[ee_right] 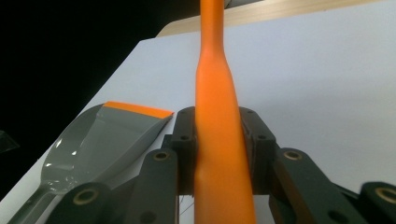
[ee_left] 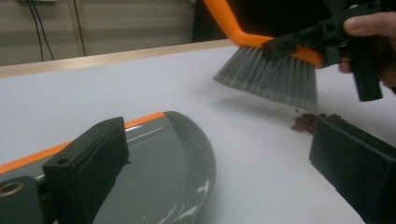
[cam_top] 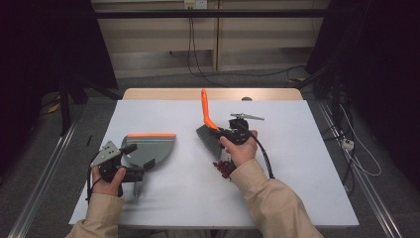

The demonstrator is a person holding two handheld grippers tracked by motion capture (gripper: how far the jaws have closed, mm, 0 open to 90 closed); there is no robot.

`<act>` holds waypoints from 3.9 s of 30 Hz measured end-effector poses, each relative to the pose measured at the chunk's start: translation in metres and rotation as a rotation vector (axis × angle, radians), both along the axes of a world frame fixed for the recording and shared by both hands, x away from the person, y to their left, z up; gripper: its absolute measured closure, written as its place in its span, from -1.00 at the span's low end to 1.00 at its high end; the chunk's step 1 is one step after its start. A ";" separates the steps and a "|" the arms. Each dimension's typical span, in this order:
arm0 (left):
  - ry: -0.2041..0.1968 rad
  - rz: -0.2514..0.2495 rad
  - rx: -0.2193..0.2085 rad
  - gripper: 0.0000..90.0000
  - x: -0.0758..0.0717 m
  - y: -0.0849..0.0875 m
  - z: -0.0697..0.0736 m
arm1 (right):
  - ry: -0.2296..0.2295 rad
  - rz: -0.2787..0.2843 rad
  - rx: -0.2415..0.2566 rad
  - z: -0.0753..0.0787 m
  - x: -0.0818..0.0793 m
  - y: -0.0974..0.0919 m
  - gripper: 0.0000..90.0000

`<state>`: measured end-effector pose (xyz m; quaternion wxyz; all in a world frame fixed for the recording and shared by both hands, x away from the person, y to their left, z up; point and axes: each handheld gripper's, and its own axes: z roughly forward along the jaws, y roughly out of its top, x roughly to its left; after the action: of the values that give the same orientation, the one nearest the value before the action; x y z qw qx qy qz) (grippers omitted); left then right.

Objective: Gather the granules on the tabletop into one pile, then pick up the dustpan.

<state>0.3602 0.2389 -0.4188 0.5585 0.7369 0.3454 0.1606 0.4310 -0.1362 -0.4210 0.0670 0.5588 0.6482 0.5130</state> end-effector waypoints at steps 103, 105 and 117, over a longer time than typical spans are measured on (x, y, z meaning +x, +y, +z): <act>0.375 0.070 0.373 0.39 0.017 0.008 -0.017 | -0.157 -0.138 -0.122 -0.003 -0.071 -0.082 0.58; 0.365 0.067 0.370 0.39 0.016 0.009 -0.013 | -0.163 -0.135 -0.127 -0.003 -0.071 -0.082 0.58; 0.291 -0.061 0.348 0.40 0.003 0.008 0.004 | -0.191 -0.131 -0.171 0.001 -0.070 -0.083 0.58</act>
<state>0.3627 0.2469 -0.4144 0.3718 0.8477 0.3667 0.0928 0.3609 -0.2196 -0.4196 0.2090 0.5407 0.6424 0.5014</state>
